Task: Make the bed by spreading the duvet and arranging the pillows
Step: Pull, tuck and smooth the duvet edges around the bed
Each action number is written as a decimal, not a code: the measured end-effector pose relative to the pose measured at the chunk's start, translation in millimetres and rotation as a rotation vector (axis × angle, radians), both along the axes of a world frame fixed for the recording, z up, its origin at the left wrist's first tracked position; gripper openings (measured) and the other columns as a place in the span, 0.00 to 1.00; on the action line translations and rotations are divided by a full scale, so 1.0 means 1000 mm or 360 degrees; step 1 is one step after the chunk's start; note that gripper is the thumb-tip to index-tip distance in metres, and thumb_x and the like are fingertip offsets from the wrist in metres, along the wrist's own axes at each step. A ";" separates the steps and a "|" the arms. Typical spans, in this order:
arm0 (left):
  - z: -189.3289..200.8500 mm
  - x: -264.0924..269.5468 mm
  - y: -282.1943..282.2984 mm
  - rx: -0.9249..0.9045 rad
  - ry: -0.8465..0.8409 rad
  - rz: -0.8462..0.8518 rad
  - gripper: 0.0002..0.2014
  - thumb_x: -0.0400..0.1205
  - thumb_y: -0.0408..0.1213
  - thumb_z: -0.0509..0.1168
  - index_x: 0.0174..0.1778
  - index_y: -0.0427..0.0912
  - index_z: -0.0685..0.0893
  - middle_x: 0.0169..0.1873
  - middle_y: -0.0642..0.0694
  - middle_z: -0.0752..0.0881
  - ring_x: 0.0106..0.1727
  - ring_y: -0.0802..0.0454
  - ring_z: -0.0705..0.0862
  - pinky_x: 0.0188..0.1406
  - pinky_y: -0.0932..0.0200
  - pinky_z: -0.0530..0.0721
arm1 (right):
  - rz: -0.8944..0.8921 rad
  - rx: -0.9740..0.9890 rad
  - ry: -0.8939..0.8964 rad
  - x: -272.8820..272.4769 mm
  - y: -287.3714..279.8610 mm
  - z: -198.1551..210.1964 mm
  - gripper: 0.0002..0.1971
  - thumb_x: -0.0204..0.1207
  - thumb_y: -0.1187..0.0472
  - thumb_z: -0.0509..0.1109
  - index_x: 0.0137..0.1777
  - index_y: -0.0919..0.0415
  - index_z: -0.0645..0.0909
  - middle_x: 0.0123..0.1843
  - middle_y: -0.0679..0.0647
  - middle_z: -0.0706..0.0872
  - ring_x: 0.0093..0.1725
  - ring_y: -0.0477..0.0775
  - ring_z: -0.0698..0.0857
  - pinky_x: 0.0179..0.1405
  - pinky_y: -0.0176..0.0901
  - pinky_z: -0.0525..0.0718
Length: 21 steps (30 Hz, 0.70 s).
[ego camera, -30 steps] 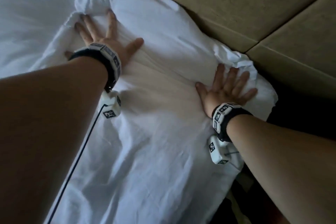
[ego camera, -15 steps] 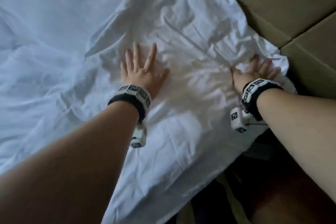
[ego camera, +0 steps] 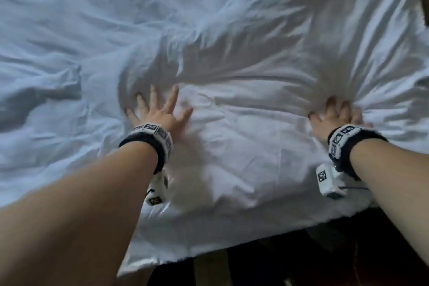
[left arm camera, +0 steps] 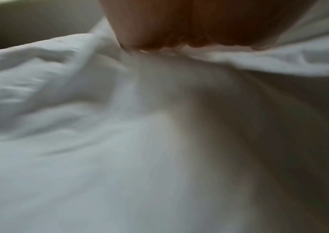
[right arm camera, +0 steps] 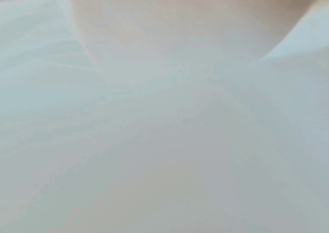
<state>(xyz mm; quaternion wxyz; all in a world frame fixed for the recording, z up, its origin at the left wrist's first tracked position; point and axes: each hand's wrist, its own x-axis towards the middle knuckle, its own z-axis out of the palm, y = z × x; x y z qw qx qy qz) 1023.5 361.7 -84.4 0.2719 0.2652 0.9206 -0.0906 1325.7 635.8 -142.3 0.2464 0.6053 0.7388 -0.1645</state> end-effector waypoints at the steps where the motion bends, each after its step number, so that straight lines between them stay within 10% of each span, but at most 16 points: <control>1: 0.020 -0.006 -0.020 0.0018 0.0000 0.0044 0.37 0.80 0.78 0.39 0.82 0.78 0.31 0.88 0.53 0.29 0.89 0.36 0.32 0.83 0.23 0.37 | -0.0005 -0.0014 -0.0024 -0.014 -0.007 0.018 0.42 0.78 0.26 0.44 0.88 0.41 0.38 0.91 0.52 0.40 0.89 0.63 0.40 0.84 0.72 0.41; 13: 0.280 -0.050 -0.297 0.0478 0.0435 0.0610 0.39 0.85 0.71 0.45 0.90 0.61 0.42 0.91 0.44 0.44 0.90 0.34 0.49 0.85 0.31 0.56 | 0.0920 -0.0111 0.0540 -0.261 -0.270 0.325 0.36 0.81 0.30 0.45 0.88 0.42 0.51 0.91 0.52 0.47 0.88 0.66 0.49 0.84 0.70 0.51; 21: 0.358 -0.070 -0.583 0.0527 0.0558 0.0937 0.38 0.85 0.71 0.45 0.89 0.66 0.38 0.90 0.45 0.37 0.90 0.35 0.43 0.87 0.33 0.51 | 0.1270 -0.0039 0.0697 -0.344 -0.523 0.412 0.38 0.83 0.30 0.46 0.90 0.44 0.47 0.92 0.53 0.44 0.89 0.66 0.48 0.84 0.69 0.52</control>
